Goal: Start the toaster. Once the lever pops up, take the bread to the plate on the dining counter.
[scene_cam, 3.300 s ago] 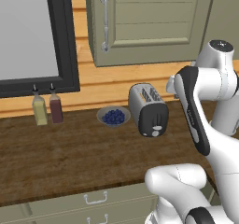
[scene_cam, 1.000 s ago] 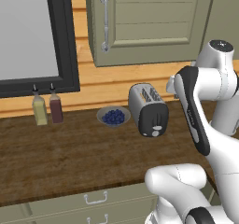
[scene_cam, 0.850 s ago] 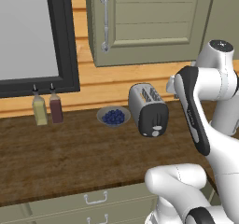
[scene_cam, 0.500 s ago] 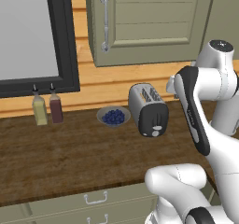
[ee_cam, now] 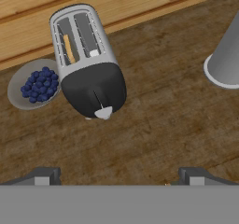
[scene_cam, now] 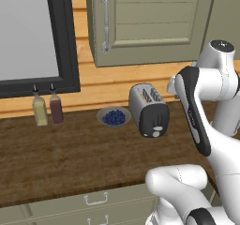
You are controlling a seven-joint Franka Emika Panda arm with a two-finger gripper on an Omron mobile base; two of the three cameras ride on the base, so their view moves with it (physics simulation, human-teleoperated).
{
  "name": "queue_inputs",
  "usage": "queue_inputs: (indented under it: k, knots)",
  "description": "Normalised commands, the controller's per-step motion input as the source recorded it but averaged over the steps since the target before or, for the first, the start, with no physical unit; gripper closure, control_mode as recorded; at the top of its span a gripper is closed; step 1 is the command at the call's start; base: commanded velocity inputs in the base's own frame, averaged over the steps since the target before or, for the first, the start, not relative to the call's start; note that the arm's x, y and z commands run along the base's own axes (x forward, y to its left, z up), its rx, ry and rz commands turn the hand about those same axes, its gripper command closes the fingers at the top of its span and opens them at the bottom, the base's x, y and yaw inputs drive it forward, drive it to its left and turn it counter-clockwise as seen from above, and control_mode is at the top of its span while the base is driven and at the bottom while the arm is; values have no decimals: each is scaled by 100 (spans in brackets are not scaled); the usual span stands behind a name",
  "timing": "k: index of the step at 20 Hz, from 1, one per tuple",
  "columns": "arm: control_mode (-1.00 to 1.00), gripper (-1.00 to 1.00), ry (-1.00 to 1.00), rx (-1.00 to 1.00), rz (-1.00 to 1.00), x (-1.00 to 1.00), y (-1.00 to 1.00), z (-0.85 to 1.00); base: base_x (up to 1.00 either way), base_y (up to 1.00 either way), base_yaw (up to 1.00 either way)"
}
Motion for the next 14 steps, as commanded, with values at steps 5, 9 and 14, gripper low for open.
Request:
queue_inputs:
  k: [5, 9, 14]
  knots:
    - [-100, -100, 0, 0, 0, 0, 0, 0, 0, 0, 0]
    - [-100, -100, 0, 0, 0, 0, 0, 0, 0, 0, 0]
    - [-100, -100, 0, 0, 0, 0, 0, 0, 0, 0, 0]
